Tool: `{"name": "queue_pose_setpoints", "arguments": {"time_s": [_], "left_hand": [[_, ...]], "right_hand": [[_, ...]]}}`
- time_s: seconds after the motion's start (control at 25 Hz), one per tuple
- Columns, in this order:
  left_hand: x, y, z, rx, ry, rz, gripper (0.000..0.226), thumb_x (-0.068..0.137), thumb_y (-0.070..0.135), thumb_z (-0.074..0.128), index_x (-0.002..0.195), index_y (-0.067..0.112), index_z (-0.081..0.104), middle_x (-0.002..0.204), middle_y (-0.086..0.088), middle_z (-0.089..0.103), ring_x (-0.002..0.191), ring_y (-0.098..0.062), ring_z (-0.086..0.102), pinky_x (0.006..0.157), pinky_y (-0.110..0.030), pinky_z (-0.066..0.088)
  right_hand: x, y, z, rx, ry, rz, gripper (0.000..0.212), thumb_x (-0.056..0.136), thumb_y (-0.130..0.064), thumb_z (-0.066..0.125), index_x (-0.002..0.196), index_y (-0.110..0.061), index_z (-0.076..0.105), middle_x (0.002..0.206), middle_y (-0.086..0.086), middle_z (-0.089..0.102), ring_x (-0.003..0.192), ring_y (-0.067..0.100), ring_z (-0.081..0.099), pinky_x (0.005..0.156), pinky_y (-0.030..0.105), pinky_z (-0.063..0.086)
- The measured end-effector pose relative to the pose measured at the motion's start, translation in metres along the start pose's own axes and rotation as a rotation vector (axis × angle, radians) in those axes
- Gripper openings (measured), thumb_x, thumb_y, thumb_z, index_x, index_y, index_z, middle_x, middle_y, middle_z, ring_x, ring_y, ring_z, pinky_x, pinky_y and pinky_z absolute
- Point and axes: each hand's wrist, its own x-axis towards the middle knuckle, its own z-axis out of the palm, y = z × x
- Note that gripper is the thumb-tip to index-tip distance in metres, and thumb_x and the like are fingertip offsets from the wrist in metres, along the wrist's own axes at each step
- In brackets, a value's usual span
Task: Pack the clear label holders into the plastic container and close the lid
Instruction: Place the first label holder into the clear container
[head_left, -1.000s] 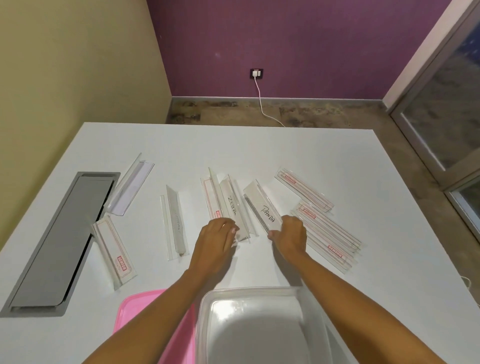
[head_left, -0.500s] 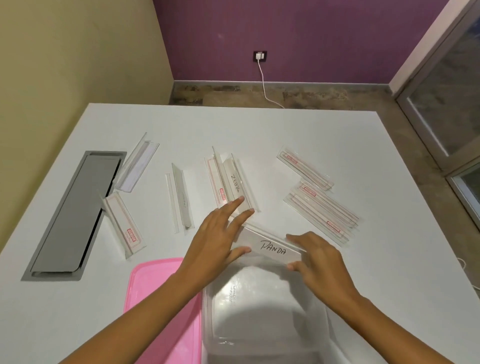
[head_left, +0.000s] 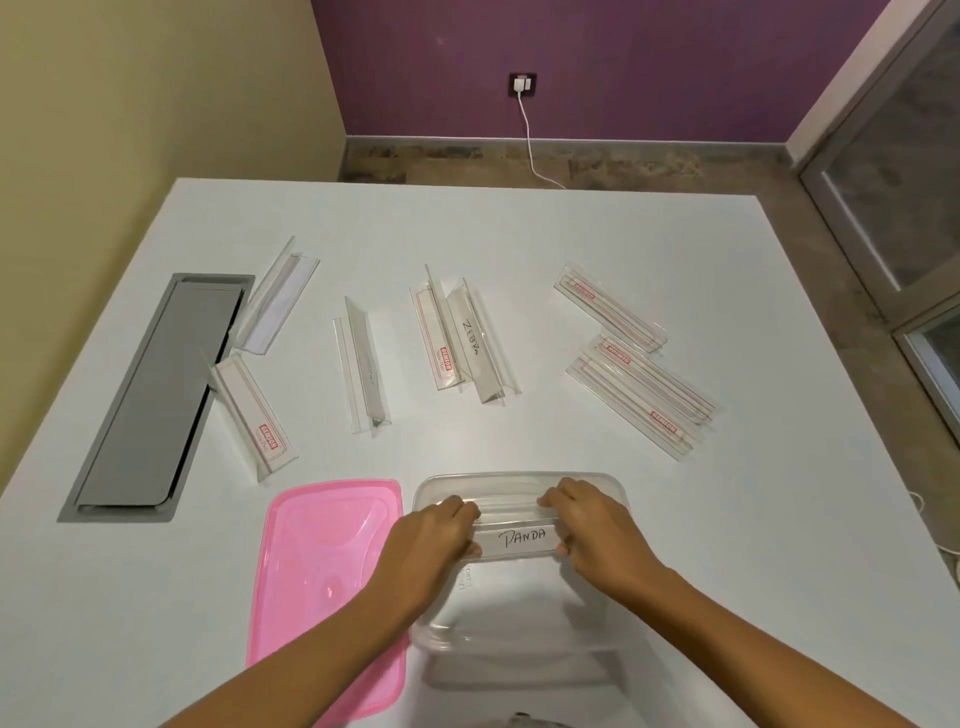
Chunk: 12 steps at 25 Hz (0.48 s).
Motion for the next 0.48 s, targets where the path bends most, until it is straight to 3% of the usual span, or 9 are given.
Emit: {"name": "queue_pose_setpoints", "arguments": {"time_s": [0.12, 0.2, 0.28, 0.48], "left_hand": [[0.006, 0.011, 0.0, 0.049, -0.015, -0.056, 0.022, 0.08, 0.026, 0.069, 0.099, 0.016, 0.063, 0.094, -0.002, 0.068, 0.079, -0.025, 0.068, 0.057, -0.031, 0.051], [0.009, 0.019, -0.003, 0.15, -0.082, -0.004, 0.03, 0.047, 0.023, 0.088, 0.067, 0.019, 0.065, 0.06, 0.001, 0.064, 0.045, -0.017, 0.063, 0.036, -0.019, 0.041], [0.014, 0.024, -0.009, 0.222, -0.028, -0.034, 0.041, 0.024, 0.014, 0.09, 0.049, 0.02, 0.059, 0.043, 0.002, 0.053, 0.027, -0.013, 0.05, 0.028, -0.012, 0.028], [0.017, 0.025, -0.006, 0.26, 0.022, -0.043, 0.042, 0.025, 0.001, 0.085, 0.055, 0.018, 0.062, 0.05, 0.002, 0.057, 0.034, -0.014, 0.053, 0.028, -0.016, 0.03]], "right_hand": [[0.011, -0.004, 0.01, -0.038, 0.008, 0.056, 0.038, 0.077, 0.0, 0.056, 0.113, -0.012, 0.055, 0.112, 0.007, 0.059, 0.098, 0.027, 0.058, 0.073, 0.033, 0.048], [0.015, -0.007, 0.017, -0.039, 0.032, 0.085, 0.029, 0.08, 0.001, 0.053, 0.106, -0.011, 0.055, 0.106, 0.007, 0.059, 0.093, 0.028, 0.059, 0.068, 0.032, 0.045], [0.018, -0.009, 0.023, -0.009, 0.066, 0.107, 0.027, 0.082, 0.0, 0.056, 0.106, -0.013, 0.055, 0.105, 0.005, 0.059, 0.091, 0.025, 0.059, 0.071, 0.032, 0.05], [0.02, -0.008, 0.028, -0.011, 0.112, 0.156, 0.035, 0.079, 0.006, 0.052, 0.108, -0.012, 0.053, 0.108, 0.005, 0.057, 0.095, 0.025, 0.057, 0.07, 0.031, 0.046]]}}
